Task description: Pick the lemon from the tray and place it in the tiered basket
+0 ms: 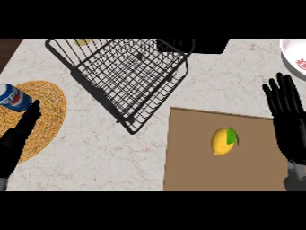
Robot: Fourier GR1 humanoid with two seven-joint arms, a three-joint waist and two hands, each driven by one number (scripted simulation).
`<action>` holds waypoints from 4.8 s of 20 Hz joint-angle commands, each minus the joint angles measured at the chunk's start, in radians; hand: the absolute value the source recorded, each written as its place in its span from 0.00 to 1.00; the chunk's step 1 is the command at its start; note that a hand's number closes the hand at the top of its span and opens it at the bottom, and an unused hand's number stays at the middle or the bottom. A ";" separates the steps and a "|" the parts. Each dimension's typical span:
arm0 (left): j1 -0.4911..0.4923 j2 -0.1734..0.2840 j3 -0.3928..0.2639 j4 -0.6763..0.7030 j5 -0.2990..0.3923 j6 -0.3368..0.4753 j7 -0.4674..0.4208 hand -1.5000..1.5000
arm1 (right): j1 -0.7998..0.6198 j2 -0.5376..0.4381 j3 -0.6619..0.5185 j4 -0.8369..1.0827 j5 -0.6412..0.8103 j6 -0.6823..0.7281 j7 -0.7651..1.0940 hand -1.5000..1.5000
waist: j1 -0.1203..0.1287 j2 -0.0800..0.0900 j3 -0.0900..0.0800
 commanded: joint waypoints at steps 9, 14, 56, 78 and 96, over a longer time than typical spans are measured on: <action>-0.044 -0.102 0.040 -0.056 0.146 -0.023 0.101 0.50 | 0.040 0.181 -0.046 0.144 0.418 -0.719 0.138 0.00 | -0.110 -0.014 -0.012; -0.096 -0.124 0.041 -0.051 0.181 -0.038 0.157 0.50 | 0.034 0.332 0.081 0.189 0.711 -1.069 0.123 0.00 | -0.060 -0.018 -0.010; -0.113 -0.173 0.023 -0.125 0.123 0.009 0.243 0.50 | -0.135 0.362 0.277 0.215 1.656 -0.063 1.670 0.00 | -0.049 -0.021 -0.005; -0.076 -0.173 0.080 -0.151 0.124 -0.064 0.264 0.50 | -0.166 0.362 0.267 0.279 1.580 0.121 1.596 1.00 | -0.043 -0.022 -0.005; -0.050 -0.195 0.125 -0.153 0.099 -0.070 0.253 0.50 | 0.129 0.187 0.477 -0.431 1.784 -0.096 1.173 1.00 | -0.069 -0.033 -0.005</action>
